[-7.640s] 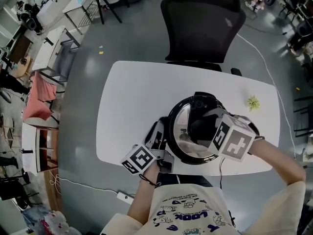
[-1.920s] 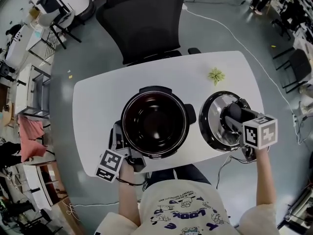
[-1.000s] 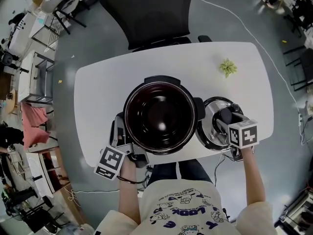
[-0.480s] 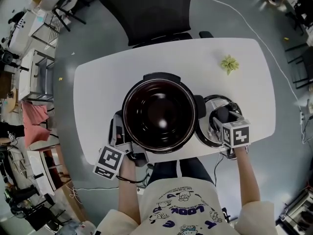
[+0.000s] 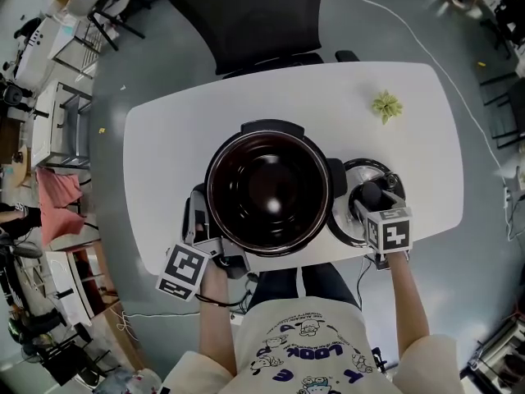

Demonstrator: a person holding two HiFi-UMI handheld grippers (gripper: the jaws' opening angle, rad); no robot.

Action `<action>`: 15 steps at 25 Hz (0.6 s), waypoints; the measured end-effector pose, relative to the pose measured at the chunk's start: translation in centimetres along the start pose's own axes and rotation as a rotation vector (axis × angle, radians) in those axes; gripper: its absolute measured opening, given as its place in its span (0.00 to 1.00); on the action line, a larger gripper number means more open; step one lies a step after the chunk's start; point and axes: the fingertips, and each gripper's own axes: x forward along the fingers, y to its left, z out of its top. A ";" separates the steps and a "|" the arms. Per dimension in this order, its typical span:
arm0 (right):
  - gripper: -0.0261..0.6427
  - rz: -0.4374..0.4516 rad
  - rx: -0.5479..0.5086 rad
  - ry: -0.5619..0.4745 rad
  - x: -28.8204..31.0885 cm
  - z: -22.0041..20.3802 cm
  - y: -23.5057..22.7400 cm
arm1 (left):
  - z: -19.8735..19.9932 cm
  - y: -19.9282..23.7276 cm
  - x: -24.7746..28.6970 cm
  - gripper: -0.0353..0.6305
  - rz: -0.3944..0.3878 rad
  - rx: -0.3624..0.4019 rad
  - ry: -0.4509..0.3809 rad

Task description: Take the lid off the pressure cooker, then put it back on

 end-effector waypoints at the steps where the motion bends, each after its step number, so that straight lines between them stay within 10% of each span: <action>1: 0.48 -0.005 -0.006 0.002 0.1 -0.2 0.1 | 0.0 0.0 0.0 0.28 0.000 0.000 0.000; 15: 0.48 -0.031 -0.035 0.014 0.7 -1.4 0.6 | 0.1 0.1 0.0 0.28 -0.008 -0.001 0.004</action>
